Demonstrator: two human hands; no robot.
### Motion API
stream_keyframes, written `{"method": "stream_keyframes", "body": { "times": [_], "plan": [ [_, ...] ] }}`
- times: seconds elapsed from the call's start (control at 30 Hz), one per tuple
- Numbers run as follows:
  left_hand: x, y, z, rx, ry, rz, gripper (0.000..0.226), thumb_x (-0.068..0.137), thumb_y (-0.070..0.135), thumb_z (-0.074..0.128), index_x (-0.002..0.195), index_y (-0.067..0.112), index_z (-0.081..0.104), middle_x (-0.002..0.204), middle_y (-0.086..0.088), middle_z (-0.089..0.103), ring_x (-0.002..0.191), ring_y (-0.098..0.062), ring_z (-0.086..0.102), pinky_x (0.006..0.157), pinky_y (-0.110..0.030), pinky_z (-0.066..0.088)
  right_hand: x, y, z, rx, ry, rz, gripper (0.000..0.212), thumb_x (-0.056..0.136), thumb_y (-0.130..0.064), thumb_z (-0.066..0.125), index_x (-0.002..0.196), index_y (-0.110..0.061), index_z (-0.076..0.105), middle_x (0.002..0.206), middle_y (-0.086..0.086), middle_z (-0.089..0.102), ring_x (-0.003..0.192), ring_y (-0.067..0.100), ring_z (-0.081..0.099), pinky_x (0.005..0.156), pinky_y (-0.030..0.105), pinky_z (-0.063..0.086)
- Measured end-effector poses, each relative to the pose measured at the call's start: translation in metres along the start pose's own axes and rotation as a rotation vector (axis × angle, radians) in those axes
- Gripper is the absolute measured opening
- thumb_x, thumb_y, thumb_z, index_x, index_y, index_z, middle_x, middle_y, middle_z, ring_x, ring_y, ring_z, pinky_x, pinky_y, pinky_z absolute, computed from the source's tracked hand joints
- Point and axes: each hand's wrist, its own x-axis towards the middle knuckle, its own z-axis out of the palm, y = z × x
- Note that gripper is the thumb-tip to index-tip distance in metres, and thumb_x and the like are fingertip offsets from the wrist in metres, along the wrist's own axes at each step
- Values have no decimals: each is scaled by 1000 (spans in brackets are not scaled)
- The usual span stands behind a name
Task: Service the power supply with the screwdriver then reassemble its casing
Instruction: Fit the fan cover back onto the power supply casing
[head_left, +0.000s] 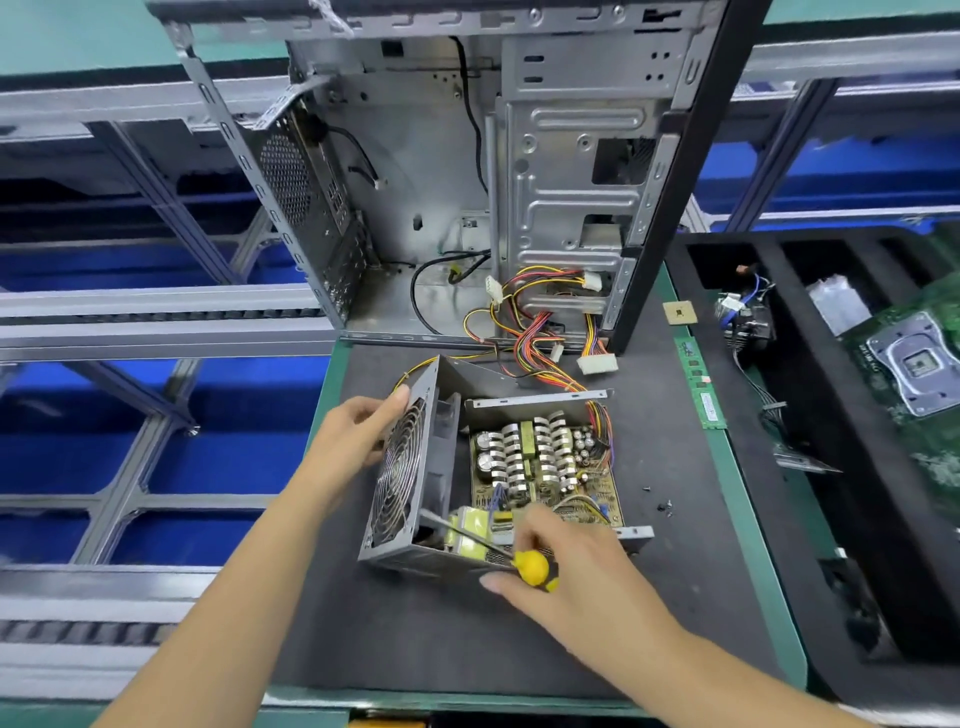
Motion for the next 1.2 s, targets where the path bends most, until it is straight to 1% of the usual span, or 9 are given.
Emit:
{"method": "stream_keyframes", "body": {
  "times": [0.13, 0.3, 0.43, 0.53, 0.63, 0.8, 0.97, 1.1, 1.2],
  "plan": [
    [-7, -3, 2, -22, -85, -34, 48, 76, 70, 57, 95, 26, 64, 62, 14, 42, 51, -5, 33, 55, -23, 28, 1, 0, 0, -66, 80, -150, 24, 82, -41, 70, 98, -34, 53, 73, -14, 58, 68, 5, 49, 58, 16, 41],
    [-9, 3, 6, -12, -106, 4, 39, 84, 68, 54, 84, 30, 64, 51, 21, 50, 45, 2, 41, 58, -24, 33, 1, 1, 5, -215, 81, -336, 28, 71, -14, 75, 83, -25, 51, 60, -14, 41, 57, 13, 32, 45, 19, 27],
    [-10, 26, 5, -188, -91, 29, 60, 72, 63, 68, 105, 12, 67, 87, -2, 75, 73, -15, 70, 68, -27, 52, -2, 5, 10, -259, 61, -350, 32, 65, -10, 79, 78, -22, 52, 54, -8, 48, 48, 18, 38, 39, 24, 35],
    [-4, 53, 9, -74, -115, 150, 63, 69, 71, 65, 92, 12, 67, 81, -4, 74, 72, -16, 69, 69, -31, 52, -2, 5, 13, -232, 33, -323, 23, 67, -8, 75, 78, -18, 59, 59, -4, 57, 49, 23, 44, 40, 26, 39],
    [1, 81, 23, 124, -185, 280, 85, 76, 79, 50, 101, -2, 63, 85, -15, 71, 76, -18, 66, 84, -45, 52, -3, 1, 19, -249, 8, -336, 25, 63, -11, 79, 79, -17, 62, 63, -3, 58, 48, 26, 47, 37, 26, 38],
    [1, 114, 55, 441, -255, 566, 80, 89, 70, 39, 93, -7, 62, 76, -20, 62, 68, -27, 58, 66, -33, 42, 2, 0, 30, -284, -41, -314, 32, 90, -22, 51, 121, -24, 56, 106, 1, 64, 89, 33, 55, 70, 43, 46],
    [2, 134, 83, 667, -404, 655, 63, 99, 54, 37, 73, -1, 52, 48, 9, 30, 46, -9, 32, 49, -23, 25, -7, 4, 1, -180, 55, -363, 20, 86, -22, 61, 105, -26, 65, 93, -9, 67, 76, 17, 60, 62, 28, 50],
    [4, 140, 98, 736, -464, 660, 69, 98, 56, 33, 90, -6, 62, 45, 13, 35, 46, -12, 42, 53, -24, 36, -16, 23, -35, -108, 332, -333, 14, 92, -29, 54, 85, -22, 65, 68, -13, 56, 58, 4, 42, 52, 20, 42],
    [6, 145, 107, 746, -471, 671, 64, 99, 54, 35, 74, -2, 53, 58, -5, 35, 55, -25, 41, 61, -36, 37, -18, 34, -55, -107, 445, -363, 24, 94, -25, 52, 73, -15, 59, 67, -14, 42, 59, 5, 36, 52, 20, 34]
  ]
}}
